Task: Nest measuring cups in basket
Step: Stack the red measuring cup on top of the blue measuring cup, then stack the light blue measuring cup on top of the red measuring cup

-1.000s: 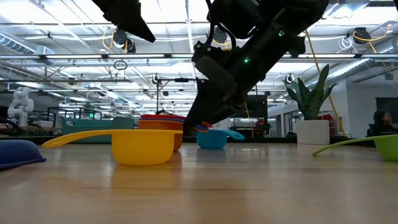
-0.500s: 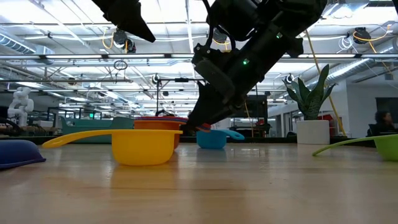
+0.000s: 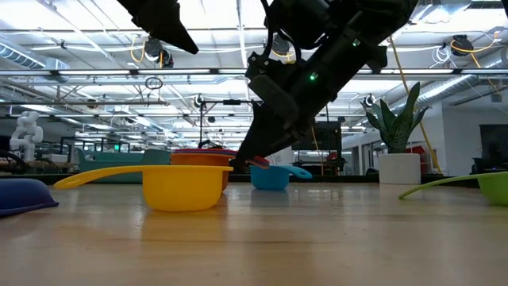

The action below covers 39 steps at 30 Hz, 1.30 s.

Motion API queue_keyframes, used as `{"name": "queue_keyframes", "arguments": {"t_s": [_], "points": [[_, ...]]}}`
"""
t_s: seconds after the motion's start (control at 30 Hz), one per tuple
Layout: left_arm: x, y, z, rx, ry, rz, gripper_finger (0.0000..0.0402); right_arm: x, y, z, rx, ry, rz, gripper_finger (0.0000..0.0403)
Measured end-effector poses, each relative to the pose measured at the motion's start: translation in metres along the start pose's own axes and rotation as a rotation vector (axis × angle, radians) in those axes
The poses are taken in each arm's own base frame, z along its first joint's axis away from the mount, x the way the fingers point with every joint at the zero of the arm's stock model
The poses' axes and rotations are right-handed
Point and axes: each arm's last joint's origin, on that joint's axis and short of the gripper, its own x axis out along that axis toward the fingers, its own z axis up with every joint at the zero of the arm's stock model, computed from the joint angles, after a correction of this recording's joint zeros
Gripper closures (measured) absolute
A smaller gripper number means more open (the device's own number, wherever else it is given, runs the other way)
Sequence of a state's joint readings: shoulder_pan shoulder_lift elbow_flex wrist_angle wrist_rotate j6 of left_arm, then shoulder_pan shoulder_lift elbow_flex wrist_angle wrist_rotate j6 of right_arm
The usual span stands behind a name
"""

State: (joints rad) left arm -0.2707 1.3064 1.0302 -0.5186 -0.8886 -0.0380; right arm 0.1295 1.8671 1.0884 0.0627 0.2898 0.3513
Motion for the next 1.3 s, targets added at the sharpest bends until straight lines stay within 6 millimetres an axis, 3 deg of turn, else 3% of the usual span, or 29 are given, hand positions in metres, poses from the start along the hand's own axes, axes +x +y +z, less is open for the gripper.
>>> {"name": "queue_keyframes", "arguments": {"t_s": [0.37,0.67,1.17,1.3], "points": [[0.000,0.000,0.000,-0.007,0.001,-0.002,0.0215,-0.024,-0.004,0.011,-0.011,0.008,-0.011,0.0177],[0.000,0.000,0.000,-0.017,0.001,-0.003,0.0215,-0.045,-0.016,0.004,-0.005,0.102,-0.199,0.0174],[0.000,0.000,0.000,-0.024,0.001,-0.003,0.0215,-0.036,-0.022,-0.004,0.036,0.126,-0.306,0.0173],[0.000,0.000,0.000,-0.024,0.001,-0.003,0.0215,-0.030,-0.022,-0.007,0.037,0.145,-0.297,0.0151]]}}
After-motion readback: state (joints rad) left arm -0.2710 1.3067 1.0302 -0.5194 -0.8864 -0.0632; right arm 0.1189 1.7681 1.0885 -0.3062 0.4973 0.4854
